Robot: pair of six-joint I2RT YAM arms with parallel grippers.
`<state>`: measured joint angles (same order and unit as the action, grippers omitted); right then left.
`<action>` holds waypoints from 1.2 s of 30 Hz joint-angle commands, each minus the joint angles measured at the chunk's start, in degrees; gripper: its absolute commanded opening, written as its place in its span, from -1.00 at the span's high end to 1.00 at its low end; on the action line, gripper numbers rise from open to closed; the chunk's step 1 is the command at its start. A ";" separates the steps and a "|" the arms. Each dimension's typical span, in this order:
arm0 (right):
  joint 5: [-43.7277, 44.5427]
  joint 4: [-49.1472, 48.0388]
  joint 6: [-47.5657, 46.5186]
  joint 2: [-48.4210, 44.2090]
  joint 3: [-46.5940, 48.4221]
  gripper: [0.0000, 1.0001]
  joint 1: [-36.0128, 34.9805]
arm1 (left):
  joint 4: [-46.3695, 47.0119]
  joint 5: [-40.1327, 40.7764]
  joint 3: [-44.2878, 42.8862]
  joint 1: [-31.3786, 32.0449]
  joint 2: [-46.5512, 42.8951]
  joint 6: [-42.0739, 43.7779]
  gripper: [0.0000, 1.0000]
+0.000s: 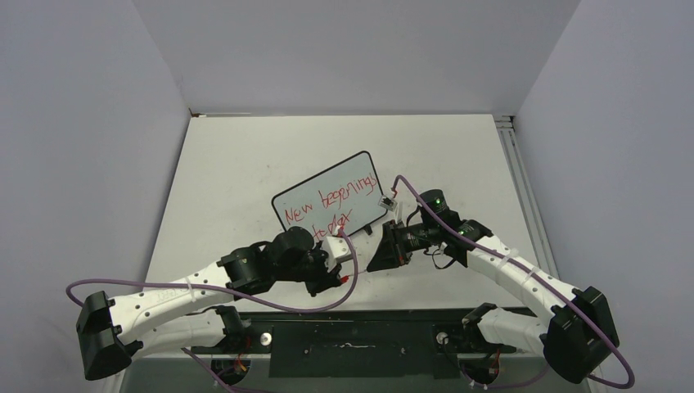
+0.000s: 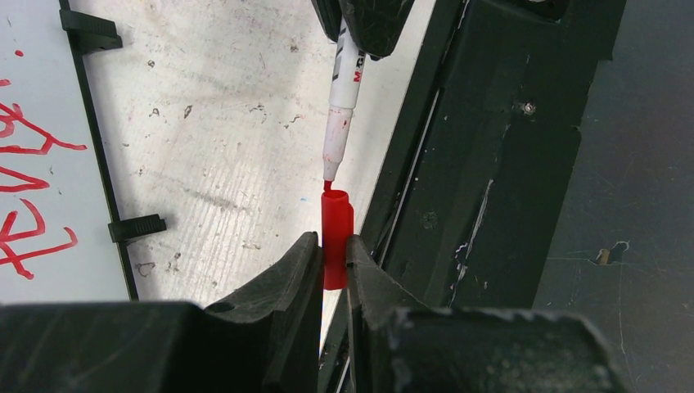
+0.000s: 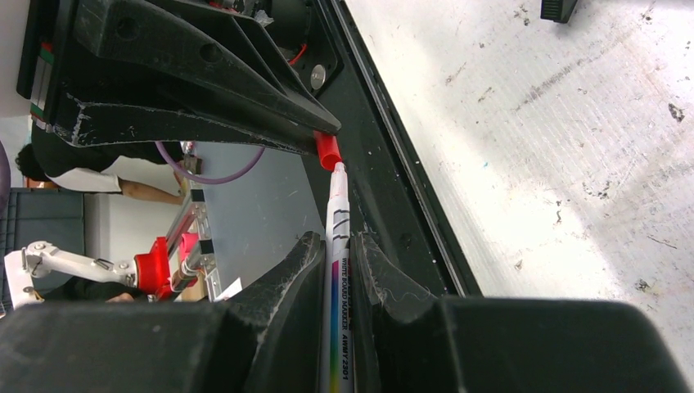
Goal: Write a sentence on the whiteboard
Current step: Insert the whiteboard marker without the cap into the pen cap.
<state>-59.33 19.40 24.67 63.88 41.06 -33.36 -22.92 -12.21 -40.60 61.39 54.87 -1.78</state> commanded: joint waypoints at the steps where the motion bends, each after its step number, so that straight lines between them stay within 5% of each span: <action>1: -0.30 -1.19 -1.03 -1.78 2.54 0.89 0.25 | 1.03 -0.12 -1.13 0.49 -0.36 0.95 1.00; 36: -1.48 -2.18 -0.02 -2.29 1.42 0.89 -0.31 | 0.75 0.30 -1.27 0.93 -0.11 0.91 1.00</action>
<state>-59.42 20.21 24.71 62.61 41.17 -33.36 -22.94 -12.19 -40.60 61.87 55.02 -1.63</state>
